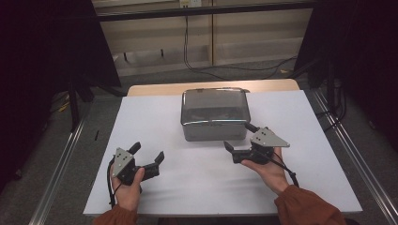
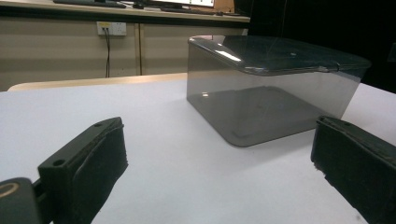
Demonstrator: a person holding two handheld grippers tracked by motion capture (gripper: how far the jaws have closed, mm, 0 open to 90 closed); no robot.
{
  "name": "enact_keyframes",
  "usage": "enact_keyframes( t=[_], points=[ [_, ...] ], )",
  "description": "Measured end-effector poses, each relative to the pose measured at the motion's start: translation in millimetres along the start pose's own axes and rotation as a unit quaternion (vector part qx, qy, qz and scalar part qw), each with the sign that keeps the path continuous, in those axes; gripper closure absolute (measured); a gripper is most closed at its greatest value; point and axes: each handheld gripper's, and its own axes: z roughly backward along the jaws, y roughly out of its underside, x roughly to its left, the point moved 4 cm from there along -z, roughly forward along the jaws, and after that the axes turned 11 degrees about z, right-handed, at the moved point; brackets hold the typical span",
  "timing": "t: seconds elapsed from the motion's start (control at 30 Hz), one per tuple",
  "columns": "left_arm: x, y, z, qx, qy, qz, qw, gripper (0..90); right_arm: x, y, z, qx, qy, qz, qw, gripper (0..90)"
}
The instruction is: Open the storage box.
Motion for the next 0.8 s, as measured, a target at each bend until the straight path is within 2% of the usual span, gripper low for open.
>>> enact_keyframes(
  t=[0.27,0.47,0.53,0.63,0.7,0.77,0.8],
  points=[
    [0.3,-0.1,0.0,0.0,-0.002,-0.002,1.0,3.2,1.4,-6.6,-11.1,0.001,0.005,0.02,0.9998,4.5],
    [0.8,-0.5,0.2,-0.002,-0.002,-0.001,1.0,3.2,-0.9,-10.6,-20.9,0.016,0.011,0.056,0.9982,5.6],
    [0.8,-0.5,0.1,-0.001,-0.002,-0.001,1.0,3.2,-1.9,-10.0,-22.4,0.019,0.012,0.052,0.9984,5.6],
    [0.5,-0.6,0.1,-0.002,-0.002,-0.003,1.0,3.2,-4.1,-10.5,-24.4,0.022,0.019,0.065,0.9974,6.8],
    [0.8,-0.4,-0.2,-0.001,-0.002,-0.001,1.0,3.2,-3.5,-12.7,-24.5,0.022,0.023,0.084,0.996,8.1],
    [1.6,-0.3,-0.3,0.001,-0.003,-0.003,1.0,3.2,-2.5,-16.3,-25.4,0.022,0.033,0.116,0.9924,8.2],
    [1.6,-0.3,-0.3,0.001,-0.003,-0.003,1.0,3.2,-2.5,-16.3,-25.4,0.022,0.033,0.116,0.9924,8.2]
  ],
)
